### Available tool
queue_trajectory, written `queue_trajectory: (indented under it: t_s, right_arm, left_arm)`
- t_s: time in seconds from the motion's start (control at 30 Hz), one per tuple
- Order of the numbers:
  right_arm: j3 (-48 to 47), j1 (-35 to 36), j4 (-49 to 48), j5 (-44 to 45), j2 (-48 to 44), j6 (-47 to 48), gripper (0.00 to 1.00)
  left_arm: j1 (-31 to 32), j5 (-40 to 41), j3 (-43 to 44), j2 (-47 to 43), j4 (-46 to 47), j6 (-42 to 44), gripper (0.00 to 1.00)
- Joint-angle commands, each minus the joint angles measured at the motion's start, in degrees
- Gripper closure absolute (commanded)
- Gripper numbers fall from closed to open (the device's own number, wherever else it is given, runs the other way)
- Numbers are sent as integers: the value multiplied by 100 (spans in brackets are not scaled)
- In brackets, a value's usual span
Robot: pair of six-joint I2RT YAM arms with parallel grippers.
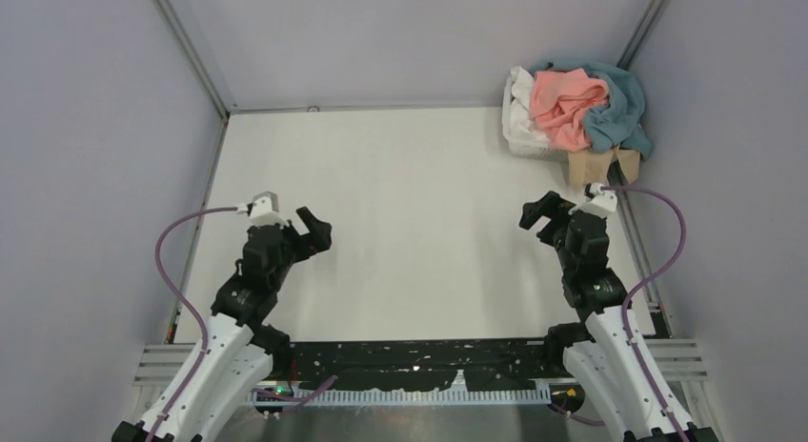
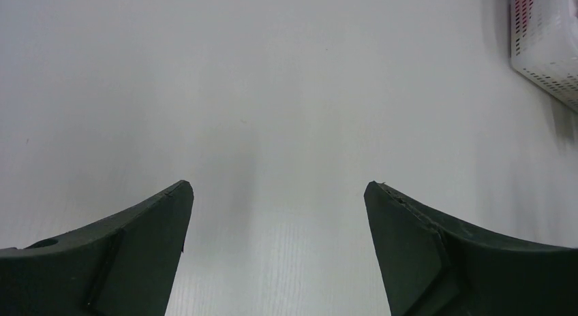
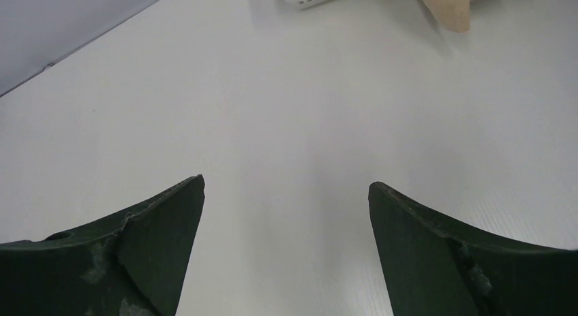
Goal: Fold and stack the t-shirts
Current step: Grab crumpled tshirt from bin with the right arm
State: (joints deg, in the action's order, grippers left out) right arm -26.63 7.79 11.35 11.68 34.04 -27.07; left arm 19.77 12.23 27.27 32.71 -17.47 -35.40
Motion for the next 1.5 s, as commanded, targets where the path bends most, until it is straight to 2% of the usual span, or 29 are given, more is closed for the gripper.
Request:
queue_trajectory:
  t_s: [0.0, 0.17, 0.27, 0.37, 0.47, 0.67, 0.87, 1.03, 1.2, 1.27, 1.3, 1.33, 1.37, 1.4, 1.43, 1.47]
  right_arm:
    - [-451, 20, -754, -305, 324, 186, 5]
    - [-1840, 19, -544, -273, 1623, 730, 5]
    - [-2727, -166, -363, -164, 2770, 892, 5]
    - [-4037, -600, 98, -91, 3775, 706, 5]
    - [-5844, -839, 820, 223, 5387, 950, 5]
    - [-7646, -863, 948, 771, 6955, 1361, 5]
    - [-8770, -875, 876, 1655, 8130, 1484, 5]
    - [-9677, -899, 756, 1744, 9170, 1579, 5]
    - [-9980, -964, 447, 1653, 9729, 1418, 1]
    - [-10044, -998, 328, 1654, 9837, 1385, 8]
    - [-10107, -1018, 321, 1660, 9865, 1359, 19]
    - [-10125, -1026, 323, 1674, 9889, 1343, 25]
    - [-10131, -1039, 323, 1678, 9878, 1325, 41]
    - [-10132, -1036, 315, 1683, 9828, 1320, 52]
    - [-10120, -1041, 306, 1661, 9795, 1319, 60]
    - [-10114, -1042, 277, 1639, 9700, 1338, 63]
  left_arm:
    - [9, 75, 131, 111, 471, 100, 1]
    - [9, 117, 347, 506, 652, 207, 0]
    - [9, 219, 498, 752, 696, 269, 0]
    - [-2, 244, 492, 952, 918, 347, 0]
    - [1, 254, 452, 1185, 1267, 424, 0]
    - [-8, 265, 502, 1576, 1513, 475, 0]
    - [-8, 305, 646, 1865, 1516, 481, 0]
    - [-10, 340, 708, 2079, 1548, 500, 0]
    - [-10, 431, 849, 2288, 1431, 569, 0]
    - [-8, 463, 890, 2345, 1388, 578, 0]
    - [-8, 465, 905, 2358, 1373, 583, 0]
    - [-8, 464, 919, 2366, 1355, 583, 0]
    - [-13, 471, 921, 2371, 1353, 585, 0]
    - [-9, 473, 932, 2385, 1357, 585, 0]
    - [-8, 466, 930, 2388, 1349, 584, 0]
    - [-8, 458, 944, 2386, 1346, 585, 1]
